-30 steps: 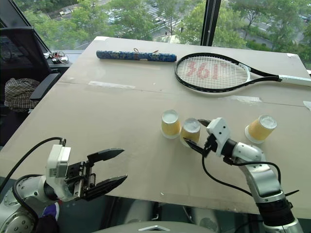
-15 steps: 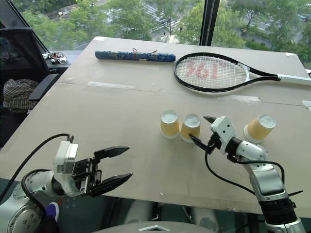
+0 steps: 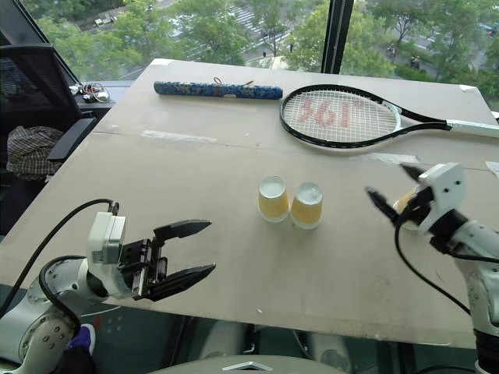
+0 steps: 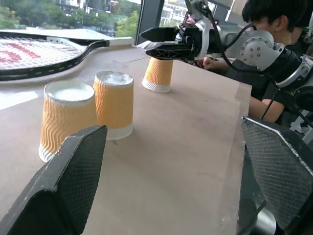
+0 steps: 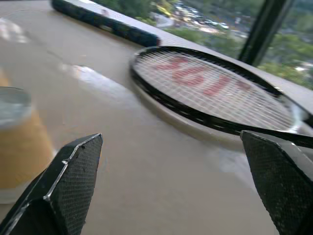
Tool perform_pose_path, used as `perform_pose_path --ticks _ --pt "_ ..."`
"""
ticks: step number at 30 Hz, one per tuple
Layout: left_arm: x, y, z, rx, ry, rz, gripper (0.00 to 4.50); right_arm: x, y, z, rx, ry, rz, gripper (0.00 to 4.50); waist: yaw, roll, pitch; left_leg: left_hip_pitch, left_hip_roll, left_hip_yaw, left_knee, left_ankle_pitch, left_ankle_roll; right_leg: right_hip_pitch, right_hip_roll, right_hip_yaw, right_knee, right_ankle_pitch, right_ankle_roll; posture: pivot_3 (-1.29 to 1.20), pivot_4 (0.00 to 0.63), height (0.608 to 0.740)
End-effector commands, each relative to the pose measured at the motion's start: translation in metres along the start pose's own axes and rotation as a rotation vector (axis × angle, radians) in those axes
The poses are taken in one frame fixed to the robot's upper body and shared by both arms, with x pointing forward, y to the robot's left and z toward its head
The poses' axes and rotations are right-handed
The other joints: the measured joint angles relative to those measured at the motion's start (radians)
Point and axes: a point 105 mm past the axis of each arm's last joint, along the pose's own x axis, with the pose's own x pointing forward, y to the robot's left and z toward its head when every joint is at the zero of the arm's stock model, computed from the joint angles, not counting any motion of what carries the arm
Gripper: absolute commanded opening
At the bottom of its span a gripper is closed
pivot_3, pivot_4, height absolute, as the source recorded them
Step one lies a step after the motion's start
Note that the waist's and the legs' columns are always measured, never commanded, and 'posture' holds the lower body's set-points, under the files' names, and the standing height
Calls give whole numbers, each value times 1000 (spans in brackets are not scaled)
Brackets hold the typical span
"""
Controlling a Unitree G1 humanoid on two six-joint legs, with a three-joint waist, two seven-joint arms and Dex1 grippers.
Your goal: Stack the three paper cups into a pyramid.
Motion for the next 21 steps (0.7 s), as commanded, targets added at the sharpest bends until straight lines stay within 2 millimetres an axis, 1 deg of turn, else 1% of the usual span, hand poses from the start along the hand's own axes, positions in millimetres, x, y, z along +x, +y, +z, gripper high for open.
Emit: perform_pose_path --ticks 1,2,4,10,14,17,20,21 --pt "7 -5 5 -4 -24 -60 4500 -8 -28 -9 -53 62 -175 4470 -2 0 0 0 0 0 0 0 0 0 0 0 0 0 0 0 150 740" --pt "8 -5 5 -5 -22 -71 4500 -9 -33 -14 -36 83 -216 4470 -4 0 0 0 0 1 0 0 0 0 0 1 0 1 -2 0 150 740" --pt "9 -2 6 -4 -21 -76 4500 -8 -36 -21 -3 109 -254 4470 -6 0 0 0 0 1 0 0 0 0 1 2 0 1 -2 0 150 740" --pt "8 2 7 0 -19 -79 4500 -7 -25 -35 134 168 -254 4470 -4 0 -1 1 0 1 0 0 0 0 1 2 0 0 1 0 150 740" --pt "10 1 5 -1 -20 -78 4500 -11 -26 -52 179 231 -291 4470 -3 1 0 0 0 1 0 0 0 0 1 3 0 0 0 0 150 740" --pt "10 1 4 -1 -20 -72 4500 -12 -22 -55 206 246 -279 4470 -3 1 0 0 0 1 -1 0 0 0 1 3 0 0 0 0 150 740" --pt "10 0 3 -2 -19 -68 4500 -12 -20 -53 207 231 -253 3750 -3 2 0 0 0 1 -1 0 0 0 1 3 0 0 0 0 150 740" --pt "10 0 3 -2 -18 -67 4500 -11 -19 -52 207 227 -246 3396 -4 2 0 0 0 1 -1 0 0 0 1 3 0 0 1 0 150 740"
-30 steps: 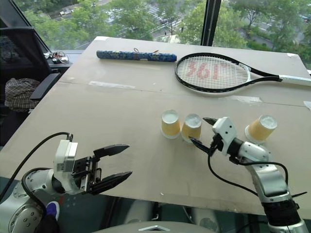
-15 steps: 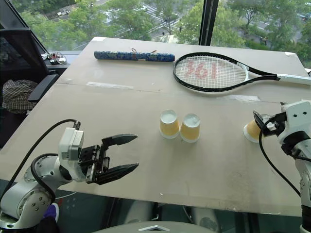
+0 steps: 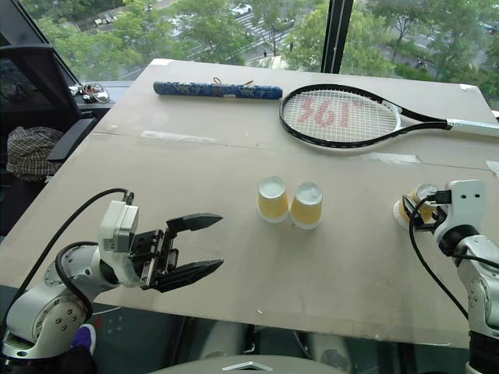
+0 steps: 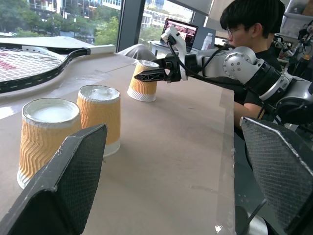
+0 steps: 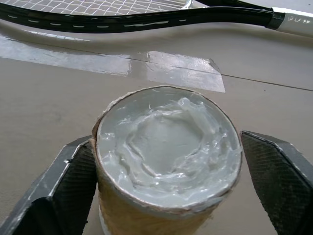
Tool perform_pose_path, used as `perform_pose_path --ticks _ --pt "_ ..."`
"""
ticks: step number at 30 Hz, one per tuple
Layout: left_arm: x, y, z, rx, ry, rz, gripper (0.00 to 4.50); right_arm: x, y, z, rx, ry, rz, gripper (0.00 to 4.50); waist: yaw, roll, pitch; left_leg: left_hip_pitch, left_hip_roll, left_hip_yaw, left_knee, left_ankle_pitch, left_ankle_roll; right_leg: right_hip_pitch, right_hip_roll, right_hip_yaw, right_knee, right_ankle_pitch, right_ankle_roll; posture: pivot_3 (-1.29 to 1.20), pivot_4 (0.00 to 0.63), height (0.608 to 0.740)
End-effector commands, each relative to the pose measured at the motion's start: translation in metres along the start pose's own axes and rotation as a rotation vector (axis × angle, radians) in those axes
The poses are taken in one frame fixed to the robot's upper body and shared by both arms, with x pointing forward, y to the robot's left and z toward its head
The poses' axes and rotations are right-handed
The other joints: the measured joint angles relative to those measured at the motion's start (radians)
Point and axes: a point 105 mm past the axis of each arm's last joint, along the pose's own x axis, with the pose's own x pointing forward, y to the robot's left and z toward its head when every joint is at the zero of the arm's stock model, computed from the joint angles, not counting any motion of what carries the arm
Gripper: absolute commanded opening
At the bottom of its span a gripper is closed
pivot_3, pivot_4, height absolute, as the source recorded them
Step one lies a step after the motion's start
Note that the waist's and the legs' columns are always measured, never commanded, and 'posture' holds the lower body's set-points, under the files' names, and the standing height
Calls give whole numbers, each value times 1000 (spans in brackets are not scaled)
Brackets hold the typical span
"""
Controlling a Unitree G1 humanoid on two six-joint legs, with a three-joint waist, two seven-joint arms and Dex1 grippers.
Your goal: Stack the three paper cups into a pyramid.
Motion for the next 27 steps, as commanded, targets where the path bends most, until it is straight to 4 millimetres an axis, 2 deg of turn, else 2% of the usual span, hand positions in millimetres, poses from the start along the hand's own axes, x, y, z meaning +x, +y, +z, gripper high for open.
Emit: perform_pose_path --ticks 1,3,4,6,9,13,16,18,21,27 --pt "1 -3 4 27 -9 -7 4500 -4 0 14 -20 -58 19 2908 -1 0 0 0 0 0 0 0 0 0 0 0 0 0 0 0 150 740" --pt "0 -3 3 26 -9 -1 4500 -5 3 23 -36 -93 48 2132 0 0 0 0 0 0 0 0 0 0 0 0 0 0 0 0 150 740" --pt "-1 -3 2 23 -7 7 4500 -7 10 35 -38 -133 103 2049 -1 1 0 0 0 0 0 0 0 0 0 0 0 0 0 0 150 740" --pt "-5 -3 -1 20 -1 26 4500 -10 33 60 -50 -207 256 2049 -3 3 2 0 0 0 0 0 0 0 0 0 0 0 0 0 150 740" --pt "-10 -3 -4 13 4 54 4500 -13 60 81 -75 -251 418 2049 -9 4 2 1 0 1 -1 0 0 -1 0 2 0 0 1 0 150 740" --pt "-18 -1 -9 0 -2 132 4500 -20 118 119 -69 -322 711 2049 -16 3 3 1 1 0 -1 0 0 -1 1 0 0 0 1 0 150 740" --pt "-21 -4 -15 -2 10 154 4500 -23 155 127 -139 -295 884 2049 -21 3 3 0 1 0 -1 0 0 -1 1 0 0 0 0 0 150 740" --pt "-22 -6 -17 -2 11 164 4500 -28 172 130 -188 -278 982 2049 -18 2 3 -1 1 0 -1 0 0 -1 0 -1 -1 1 -1 0 150 740" --pt "-23 -8 -17 -4 4 177 4500 -26 183 138 -233 -267 1031 2049 -15 1 4 -3 0 0 -1 0 1 -2 -1 -1 -1 2 -3 0 150 740" --pt "-22 -16 -19 -13 -1 194 4500 -15 187 139 -330 -231 1051 2049 -15 0 4 -3 0 0 -1 -1 1 -3 -8 -2 -1 2 -3 0 150 740"
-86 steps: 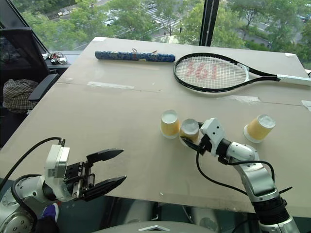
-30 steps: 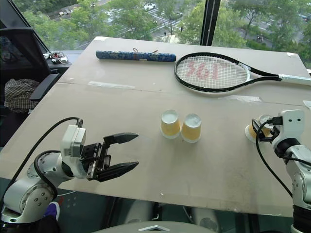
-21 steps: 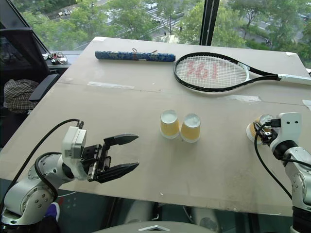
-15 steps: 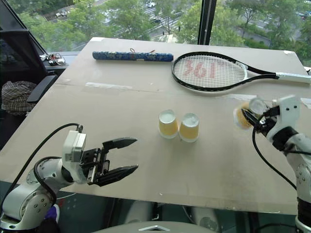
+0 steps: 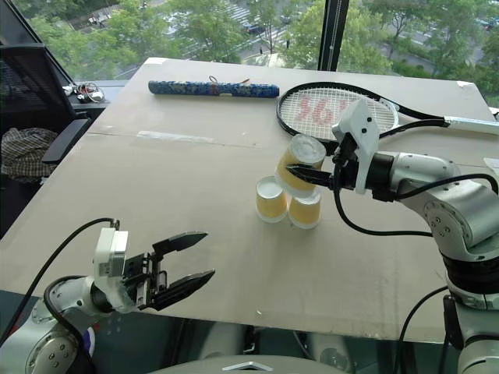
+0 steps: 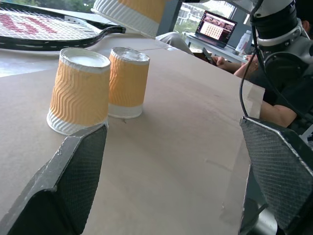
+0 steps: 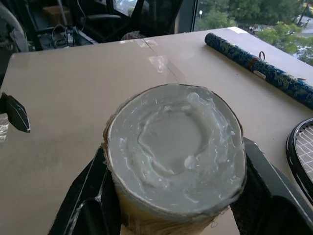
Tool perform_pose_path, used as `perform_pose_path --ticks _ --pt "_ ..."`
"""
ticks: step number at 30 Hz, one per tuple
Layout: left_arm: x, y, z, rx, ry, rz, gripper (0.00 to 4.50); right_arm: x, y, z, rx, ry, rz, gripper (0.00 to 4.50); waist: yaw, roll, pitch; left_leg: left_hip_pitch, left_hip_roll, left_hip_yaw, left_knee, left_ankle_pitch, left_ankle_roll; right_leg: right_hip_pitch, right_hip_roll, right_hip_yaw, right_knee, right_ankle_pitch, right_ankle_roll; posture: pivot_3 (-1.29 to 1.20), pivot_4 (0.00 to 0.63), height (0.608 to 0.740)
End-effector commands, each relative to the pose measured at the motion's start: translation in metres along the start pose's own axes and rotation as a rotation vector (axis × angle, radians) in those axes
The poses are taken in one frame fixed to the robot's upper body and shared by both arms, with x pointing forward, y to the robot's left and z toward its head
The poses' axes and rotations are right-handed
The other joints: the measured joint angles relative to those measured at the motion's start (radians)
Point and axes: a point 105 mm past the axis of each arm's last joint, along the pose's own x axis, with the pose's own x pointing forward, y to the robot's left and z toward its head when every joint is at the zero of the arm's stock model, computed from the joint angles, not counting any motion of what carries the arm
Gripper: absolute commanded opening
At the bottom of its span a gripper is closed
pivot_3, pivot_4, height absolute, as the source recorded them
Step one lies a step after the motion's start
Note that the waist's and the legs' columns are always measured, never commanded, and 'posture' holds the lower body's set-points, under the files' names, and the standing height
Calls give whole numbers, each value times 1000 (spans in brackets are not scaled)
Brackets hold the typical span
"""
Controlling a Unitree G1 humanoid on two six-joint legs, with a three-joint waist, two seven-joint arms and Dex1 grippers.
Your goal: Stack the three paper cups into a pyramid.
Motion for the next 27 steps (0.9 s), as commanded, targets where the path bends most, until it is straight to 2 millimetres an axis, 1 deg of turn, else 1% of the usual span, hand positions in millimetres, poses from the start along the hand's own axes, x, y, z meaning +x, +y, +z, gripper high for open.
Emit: perform_pose_path --ticks 1,4,10,13,18,21,24,26,27 --pt "1 -5 11 57 -29 2 4500 1 -2 4 -63 14 18 2049 0 0 0 0 0 0 0 0 0 0 0 0 0 0 0 0 150 740" --pt "0 -7 11 54 -31 10 4500 4 -3 1 -87 40 33 2049 -2 0 0 0 0 0 0 0 0 0 0 -1 0 0 0 0 150 740" --pt "-2 -11 10 49 -42 29 4500 12 2 3 -106 36 86 2049 -7 0 0 0 0 0 0 0 0 0 0 -1 0 0 0 0 150 740" --pt "-4 -13 15 49 -81 36 4500 14 4 3 -119 42 101 2049 -7 0 0 0 0 0 0 0 0 0 0 -1 0 0 0 0 150 740" --pt "-16 -14 21 65 -121 90 4500 23 10 2 -134 51 140 2049 -9 -1 1 0 0 0 0 0 0 0 -1 -1 0 0 0 0 150 740" --pt "-16 -13 25 77 -130 113 4500 26 12 -1 -135 62 155 2049 -8 -1 1 0 0 0 0 0 0 0 -1 -2 0 0 0 0 150 740" --pt "-14 -13 28 82 -138 119 4500 29 14 -7 -126 91 178 2049 -8 -1 1 0 0 0 0 0 0 0 -1 -2 0 0 0 0 150 740" --pt "-11 -14 30 86 -140 120 4500 30 11 -11 -123 104 178 2049 -8 -1 1 0 0 0 0 0 0 0 -1 -2 0 0 0 0 150 740" --pt "-9 -14 30 89 -139 118 4500 30 9 -11 -130 106 170 3101 -8 -1 1 0 0 0 0 0 0 0 -1 -2 0 0 0 0 150 740"
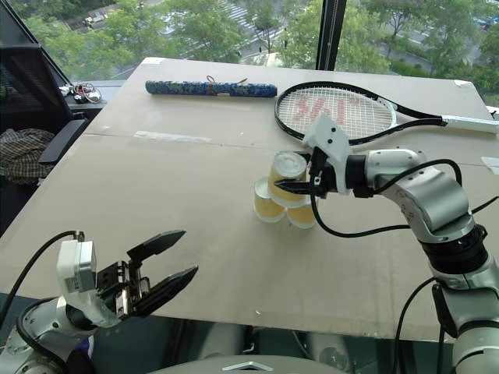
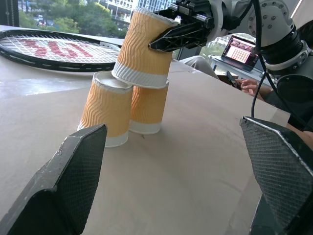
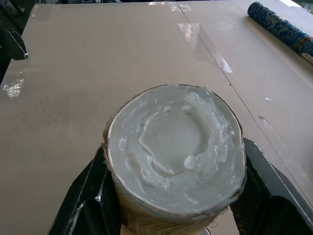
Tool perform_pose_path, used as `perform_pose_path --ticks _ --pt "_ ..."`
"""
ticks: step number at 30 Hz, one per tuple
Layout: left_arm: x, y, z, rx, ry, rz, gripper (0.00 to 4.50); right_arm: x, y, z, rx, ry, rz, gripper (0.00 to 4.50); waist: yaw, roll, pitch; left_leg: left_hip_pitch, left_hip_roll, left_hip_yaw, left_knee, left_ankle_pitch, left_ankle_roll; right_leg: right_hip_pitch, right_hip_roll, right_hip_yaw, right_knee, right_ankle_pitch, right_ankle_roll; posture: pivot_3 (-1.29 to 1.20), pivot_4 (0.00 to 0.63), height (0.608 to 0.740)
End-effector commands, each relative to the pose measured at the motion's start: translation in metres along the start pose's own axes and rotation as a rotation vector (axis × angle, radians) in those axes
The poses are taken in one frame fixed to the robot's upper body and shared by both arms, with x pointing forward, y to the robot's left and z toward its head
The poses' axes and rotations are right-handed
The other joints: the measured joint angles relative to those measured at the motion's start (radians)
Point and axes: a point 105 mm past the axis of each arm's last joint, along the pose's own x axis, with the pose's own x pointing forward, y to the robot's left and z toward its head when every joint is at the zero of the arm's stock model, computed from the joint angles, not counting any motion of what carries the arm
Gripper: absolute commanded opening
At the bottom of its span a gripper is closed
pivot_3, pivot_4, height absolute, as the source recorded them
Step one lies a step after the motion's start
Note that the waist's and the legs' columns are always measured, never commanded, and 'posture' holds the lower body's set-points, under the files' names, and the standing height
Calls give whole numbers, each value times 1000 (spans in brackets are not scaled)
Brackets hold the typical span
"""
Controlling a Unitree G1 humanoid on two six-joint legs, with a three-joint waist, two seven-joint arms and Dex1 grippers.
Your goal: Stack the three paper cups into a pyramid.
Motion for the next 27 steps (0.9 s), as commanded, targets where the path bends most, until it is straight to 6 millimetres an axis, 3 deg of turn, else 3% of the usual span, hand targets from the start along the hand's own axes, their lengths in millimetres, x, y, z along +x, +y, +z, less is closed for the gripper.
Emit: perform_pose_path --ticks 1,3,5,12,17,20,24,27 --pt "6 -5 11 39 -25 -16 4500 -1 -9 8 -55 -19 -37 3474 0 0 0 0 0 0 0 0 0 0 0 0 0 0 0 0 150 740" --pt "9 -6 11 38 -24 -15 4500 -5 -15 14 -75 -45 -73 4420 0 0 0 0 0 0 0 0 0 0 0 0 0 0 0 0 150 740" --pt "10 -5 10 33 -21 -13 4500 -9 -17 19 -86 -59 -79 4420 0 0 0 0 0 0 0 0 0 0 0 0 0 0 0 0 150 740" --pt "25 -2 -8 -22 85 5 4500 -58 2 30 -79 -189 -90 4420 15 -1 1 -1 -1 -1 0 0 0 0 0 -1 -1 0 1 0 150 740" --pt "15 5 -23 -40 154 14 4500 -88 18 2 23 -138 -158 4420 25 -1 1 -1 0 -1 -1 0 0 0 0 -1 0 0 0 0 150 740" --pt "7 10 -30 -53 195 23 4500 -104 32 -25 84 -75 -189 4420 25 -1 1 0 0 -1 0 0 0 1 0 -2 0 -1 2 0 150 740" --pt "-12 14 -44 -65 275 28 4500 -130 57 -75 189 38 -268 4420 29 -1 0 0 -1 -2 0 0 0 1 0 -2 -1 -2 4 0 150 740" --pt "-20 17 -49 -70 298 37 4500 -142 61 -94 231 73 -343 4420 21 -1 1 1 -1 -1 0 0 0 1 0 -3 -1 -3 5 0 150 740"
